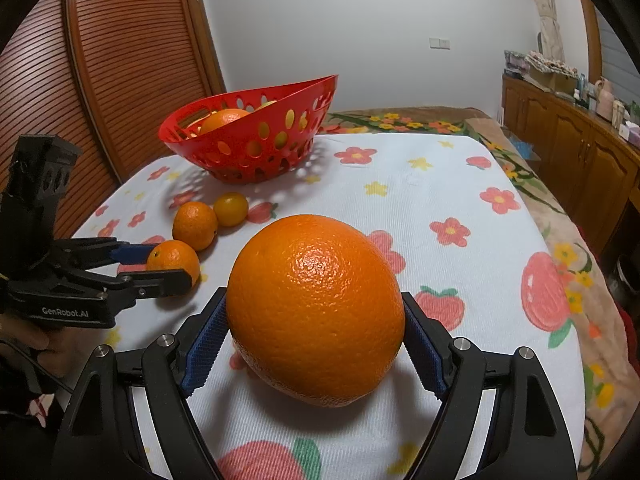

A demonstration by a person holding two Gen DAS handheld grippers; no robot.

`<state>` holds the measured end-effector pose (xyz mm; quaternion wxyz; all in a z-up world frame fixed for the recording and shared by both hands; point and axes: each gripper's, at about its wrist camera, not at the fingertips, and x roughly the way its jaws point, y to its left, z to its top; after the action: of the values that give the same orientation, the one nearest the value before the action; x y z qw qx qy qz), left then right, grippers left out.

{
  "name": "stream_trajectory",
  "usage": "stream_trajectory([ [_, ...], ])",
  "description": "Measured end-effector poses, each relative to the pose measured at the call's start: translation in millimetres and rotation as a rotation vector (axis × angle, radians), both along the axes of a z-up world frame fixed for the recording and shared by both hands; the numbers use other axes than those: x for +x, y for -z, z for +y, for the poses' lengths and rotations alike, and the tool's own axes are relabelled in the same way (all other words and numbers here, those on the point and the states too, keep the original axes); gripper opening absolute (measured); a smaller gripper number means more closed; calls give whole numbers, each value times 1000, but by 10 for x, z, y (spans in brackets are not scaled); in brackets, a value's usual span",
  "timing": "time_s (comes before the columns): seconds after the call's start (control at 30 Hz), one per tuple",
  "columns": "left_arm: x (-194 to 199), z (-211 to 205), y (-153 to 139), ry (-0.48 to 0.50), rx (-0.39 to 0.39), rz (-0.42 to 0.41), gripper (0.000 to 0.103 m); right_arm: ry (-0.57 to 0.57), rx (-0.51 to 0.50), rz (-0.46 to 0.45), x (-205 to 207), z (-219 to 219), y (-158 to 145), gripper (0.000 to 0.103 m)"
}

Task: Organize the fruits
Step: 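Grasp a mandarin with the left gripper while the right gripper holds the large orange, then carry the mandarin and the large orange over the red basket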

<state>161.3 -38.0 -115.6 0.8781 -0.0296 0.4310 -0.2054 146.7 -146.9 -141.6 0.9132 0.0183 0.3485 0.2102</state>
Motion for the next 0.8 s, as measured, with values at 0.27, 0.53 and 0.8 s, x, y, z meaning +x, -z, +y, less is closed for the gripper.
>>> stream_trajectory([
  [0.27,-27,9,-16,10,-12,-3,44,1,2,1,2,-1,0,83],
  [0.53,-67,164,-179,-19,-32,-41,44,1,-2,0,10,-3,7,83],
  [0.8,-29,278,-442,-36,-25,-105,44,-3,-4,13,30,-4,-8,83],
])
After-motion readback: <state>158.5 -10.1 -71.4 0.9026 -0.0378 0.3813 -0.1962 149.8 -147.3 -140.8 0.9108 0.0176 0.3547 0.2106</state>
